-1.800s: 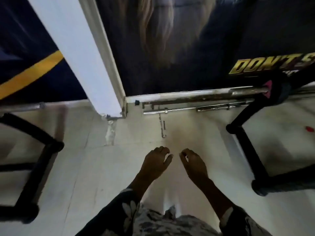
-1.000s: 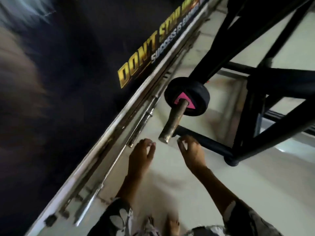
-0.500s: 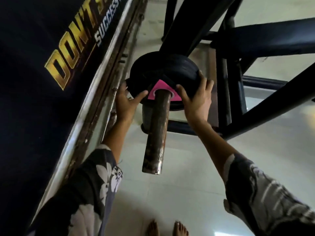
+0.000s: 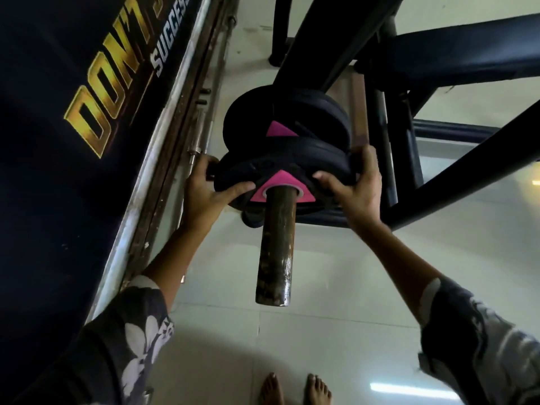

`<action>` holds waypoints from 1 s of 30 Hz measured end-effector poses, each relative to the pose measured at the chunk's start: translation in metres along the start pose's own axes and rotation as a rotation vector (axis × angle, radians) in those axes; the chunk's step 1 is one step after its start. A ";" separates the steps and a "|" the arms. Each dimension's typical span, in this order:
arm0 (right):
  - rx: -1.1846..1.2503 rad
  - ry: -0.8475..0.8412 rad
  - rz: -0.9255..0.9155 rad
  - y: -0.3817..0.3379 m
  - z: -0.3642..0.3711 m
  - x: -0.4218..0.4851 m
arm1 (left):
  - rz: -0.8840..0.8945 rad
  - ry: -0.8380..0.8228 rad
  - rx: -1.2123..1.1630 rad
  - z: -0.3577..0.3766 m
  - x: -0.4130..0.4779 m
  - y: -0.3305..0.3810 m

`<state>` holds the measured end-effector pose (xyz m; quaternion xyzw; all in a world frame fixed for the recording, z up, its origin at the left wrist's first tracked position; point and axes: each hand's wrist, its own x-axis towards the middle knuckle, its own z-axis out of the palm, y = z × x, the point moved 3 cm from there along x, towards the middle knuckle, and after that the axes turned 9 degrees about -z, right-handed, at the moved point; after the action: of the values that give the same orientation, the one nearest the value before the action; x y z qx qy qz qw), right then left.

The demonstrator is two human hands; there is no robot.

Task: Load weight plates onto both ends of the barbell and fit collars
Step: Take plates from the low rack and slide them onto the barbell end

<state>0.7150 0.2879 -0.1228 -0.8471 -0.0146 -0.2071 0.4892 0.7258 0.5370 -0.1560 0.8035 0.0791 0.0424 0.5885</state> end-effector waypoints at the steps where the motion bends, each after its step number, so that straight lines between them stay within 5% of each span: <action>1: 0.079 -0.049 0.022 0.001 0.001 0.003 | 0.013 -0.039 -0.005 0.001 0.001 0.006; 11: 0.171 0.078 0.029 -0.005 0.000 -0.034 | 0.174 0.136 -0.126 0.011 -0.030 0.021; 23: 0.260 -0.086 0.193 -0.052 -0.057 -0.230 | 0.074 0.191 0.028 -0.042 -0.245 0.005; 30: 0.310 -0.099 0.148 -0.123 -0.175 -0.289 | 0.071 0.183 -0.007 -0.040 -0.375 0.093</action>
<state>0.3639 0.2569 -0.0513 -0.7693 -0.0081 -0.1236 0.6267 0.3577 0.4804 -0.0458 0.7965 0.1037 0.1368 0.5798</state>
